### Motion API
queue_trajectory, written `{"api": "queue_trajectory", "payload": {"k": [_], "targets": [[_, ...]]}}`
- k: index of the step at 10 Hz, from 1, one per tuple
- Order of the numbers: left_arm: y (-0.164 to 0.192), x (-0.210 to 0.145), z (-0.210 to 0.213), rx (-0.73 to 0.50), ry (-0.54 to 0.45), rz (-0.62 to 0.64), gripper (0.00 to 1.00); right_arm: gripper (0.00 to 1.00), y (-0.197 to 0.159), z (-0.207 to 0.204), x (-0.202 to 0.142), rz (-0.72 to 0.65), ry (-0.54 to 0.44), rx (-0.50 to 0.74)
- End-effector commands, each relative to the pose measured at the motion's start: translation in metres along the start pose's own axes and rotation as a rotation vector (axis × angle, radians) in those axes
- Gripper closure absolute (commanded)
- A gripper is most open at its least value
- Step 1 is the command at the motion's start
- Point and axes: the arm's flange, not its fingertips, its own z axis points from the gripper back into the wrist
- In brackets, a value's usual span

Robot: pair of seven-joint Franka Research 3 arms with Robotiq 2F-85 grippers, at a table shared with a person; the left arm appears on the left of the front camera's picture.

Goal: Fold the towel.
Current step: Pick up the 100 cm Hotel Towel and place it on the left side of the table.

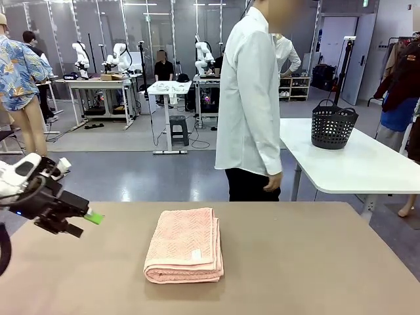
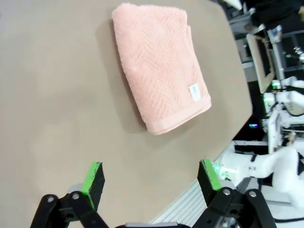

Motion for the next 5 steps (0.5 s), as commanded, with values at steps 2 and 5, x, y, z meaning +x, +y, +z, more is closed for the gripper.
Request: {"api": "queue_trajectory", "payload": {"k": [2, 5], "targets": [[0.012, 0.018, -0.035, -0.021, -0.03, 0.003, 0.0, 0.0, 0.0, -0.001, 0.0, -0.001, -0.002, -0.001], [0.006, 0.006, -0.027, -0.028, 0.001, 0.017, 0.0, 0.0, 0.0, -0.001, 0.0, -0.001, -0.002, -0.001]]}}
